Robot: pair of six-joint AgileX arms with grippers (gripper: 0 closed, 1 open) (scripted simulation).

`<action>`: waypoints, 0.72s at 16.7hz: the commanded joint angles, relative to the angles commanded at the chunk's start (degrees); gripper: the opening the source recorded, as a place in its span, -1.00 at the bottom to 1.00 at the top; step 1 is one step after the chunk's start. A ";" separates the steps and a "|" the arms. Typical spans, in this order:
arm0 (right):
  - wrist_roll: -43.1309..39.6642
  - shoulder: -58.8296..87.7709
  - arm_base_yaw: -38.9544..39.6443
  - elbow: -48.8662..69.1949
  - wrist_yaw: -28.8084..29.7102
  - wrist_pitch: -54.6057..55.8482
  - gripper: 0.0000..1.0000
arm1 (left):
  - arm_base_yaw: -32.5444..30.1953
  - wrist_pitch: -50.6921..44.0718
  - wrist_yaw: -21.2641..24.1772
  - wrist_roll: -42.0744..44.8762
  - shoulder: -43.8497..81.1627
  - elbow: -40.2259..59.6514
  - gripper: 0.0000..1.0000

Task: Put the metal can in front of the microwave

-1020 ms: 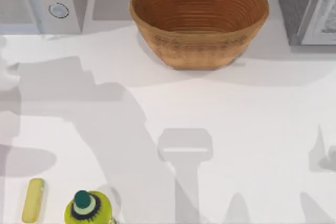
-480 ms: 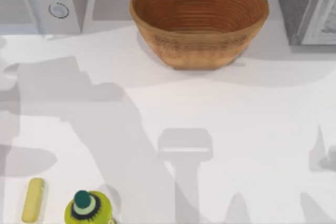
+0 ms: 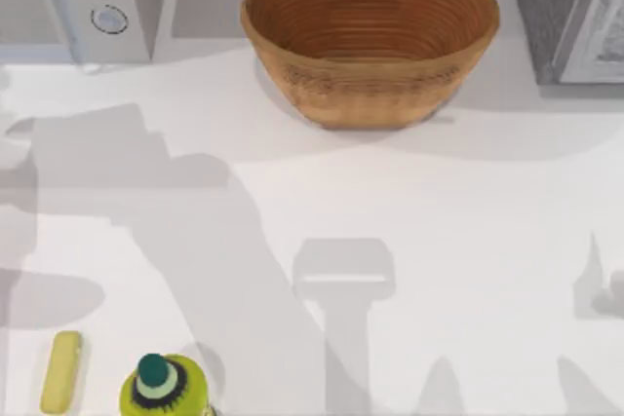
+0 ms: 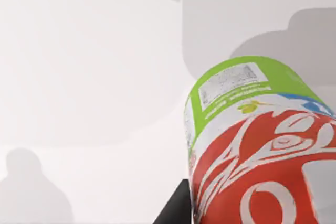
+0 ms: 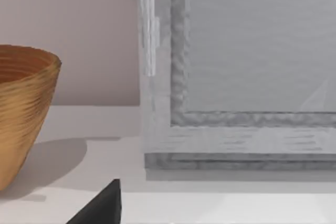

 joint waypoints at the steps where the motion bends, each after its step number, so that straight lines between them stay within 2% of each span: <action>1: 0.00 0.00 0.00 0.00 0.00 0.00 1.00 | 0.00 0.00 0.00 0.00 0.00 0.00 0.51; 4: 0.00 0.00 0.00 0.00 0.00 0.00 1.00 | 0.00 0.00 0.00 0.00 0.00 0.00 0.96; 12: 0.00 0.00 0.00 0.00 0.00 0.00 1.00 | 0.00 0.00 0.00 0.00 0.00 0.00 1.00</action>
